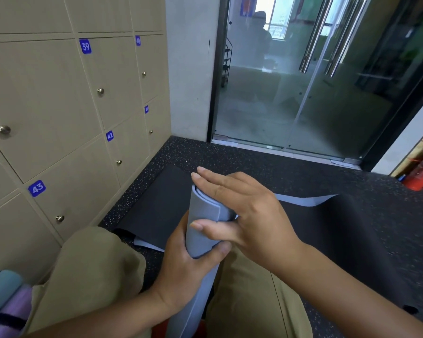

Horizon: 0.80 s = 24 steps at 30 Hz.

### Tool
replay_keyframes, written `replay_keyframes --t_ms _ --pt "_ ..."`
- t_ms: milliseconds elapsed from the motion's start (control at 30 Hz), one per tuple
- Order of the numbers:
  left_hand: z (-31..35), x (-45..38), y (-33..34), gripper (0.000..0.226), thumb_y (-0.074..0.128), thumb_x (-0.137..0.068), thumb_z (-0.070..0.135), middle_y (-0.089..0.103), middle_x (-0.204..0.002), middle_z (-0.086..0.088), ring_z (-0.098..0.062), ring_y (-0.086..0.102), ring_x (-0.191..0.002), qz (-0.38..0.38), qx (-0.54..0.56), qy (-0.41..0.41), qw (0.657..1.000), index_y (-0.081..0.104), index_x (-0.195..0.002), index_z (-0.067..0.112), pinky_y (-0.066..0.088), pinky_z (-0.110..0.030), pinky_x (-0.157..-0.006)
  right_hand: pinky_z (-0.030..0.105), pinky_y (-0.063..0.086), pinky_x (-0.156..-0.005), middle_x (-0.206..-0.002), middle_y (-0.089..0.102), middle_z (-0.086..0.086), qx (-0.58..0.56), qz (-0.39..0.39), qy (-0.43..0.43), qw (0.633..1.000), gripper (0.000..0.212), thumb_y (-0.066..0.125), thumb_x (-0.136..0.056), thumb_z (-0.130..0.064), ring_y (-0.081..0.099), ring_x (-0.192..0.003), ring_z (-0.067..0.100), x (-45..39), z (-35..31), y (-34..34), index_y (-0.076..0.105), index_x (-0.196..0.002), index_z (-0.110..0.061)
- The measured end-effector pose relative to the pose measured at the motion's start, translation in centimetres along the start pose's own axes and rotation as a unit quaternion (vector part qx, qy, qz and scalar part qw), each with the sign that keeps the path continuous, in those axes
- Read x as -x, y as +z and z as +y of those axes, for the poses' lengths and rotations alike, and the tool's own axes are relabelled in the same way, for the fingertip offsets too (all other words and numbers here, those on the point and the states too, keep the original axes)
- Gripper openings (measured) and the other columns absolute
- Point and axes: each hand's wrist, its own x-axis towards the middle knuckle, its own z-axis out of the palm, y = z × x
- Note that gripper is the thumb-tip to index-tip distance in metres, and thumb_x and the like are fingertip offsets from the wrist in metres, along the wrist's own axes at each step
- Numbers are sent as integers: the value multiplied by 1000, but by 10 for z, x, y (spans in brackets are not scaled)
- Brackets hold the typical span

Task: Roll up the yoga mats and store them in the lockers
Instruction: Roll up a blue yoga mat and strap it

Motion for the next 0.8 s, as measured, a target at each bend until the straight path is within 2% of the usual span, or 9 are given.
replay_keyframes --t_ms 67,167,300,400,500,633,700,800 --pt "1 -1 3 57 82 -67 38 73 -106 22 4 68 -98 6 -2 1 1000 60 -117 20 49 -6 -77 24 51 -89 -137 66 1 4 7 2 1000 62 63 -87 -57 63 -93 15 0 1 1 69 -131 -13" --pt "-2 -4 4 65 79 -64 46 74 -110 14 -3 70 -101 -1 8 -5 1000 61 -122 23 52 -12 -78 28 53 -87 -138 66 0 0 7 14 1000 62 61 -88 -59 64 -94 14 1 4 -1 69 -131 -16" --pt "-7 -12 9 63 81 -62 47 76 -107 8 -9 72 -100 -4 -1 -9 1000 65 -117 21 54 -15 -76 29 53 -87 -142 62 -6 6 -27 39 999 70 63 -82 -64 64 -98 14 4 13 -15 66 -136 -20" --pt "-8 -22 13 58 84 -64 51 76 -102 2 -18 74 -92 -40 -48 -9 998 66 -113 26 61 -34 -74 22 49 -91 -140 63 -9 9 -29 48 998 74 67 -78 -64 62 -102 9 9 25 -32 66 -136 -17" --pt "-11 -34 16 61 86 -62 60 74 -96 2 -19 73 -85 -72 -115 -7 991 65 -109 28 59 -51 -73 17 46 -93 -135 65 -13 37 -51 58 996 77 68 -78 -64 60 -107 7 19 37 -53 63 -139 -18" --pt "-17 -53 24 62 82 -58 69 69 -81 3 -16 66 -70 -134 -263 2 956 59 -96 25 56 -47 -62 18 46 -90 -126 67 -12 86 -92 100 987 81 68 -75 -67 61 -107 9 47 55 -87 60 -141 -22" --pt "-18 -59 30 69 76 -56 78 69 -83 8 -12 66 -72 -171 -330 -4 928 58 -99 28 57 -46 -65 24 50 -88 -128 67 -11 115 -121 126 978 81 68 -74 -69 61 -109 10 69 64 -103 59 -142 -24" --pt "-17 -61 46 75 65 -52 92 64 -83 17 -4 62 -74 -229 -423 2 877 53 -98 35 56 -38 -65 31 55 -86 -131 66 -11 151 -188 188 952 86 64 -74 -75 60 -114 11 112 74 -126 57 -144 -26"
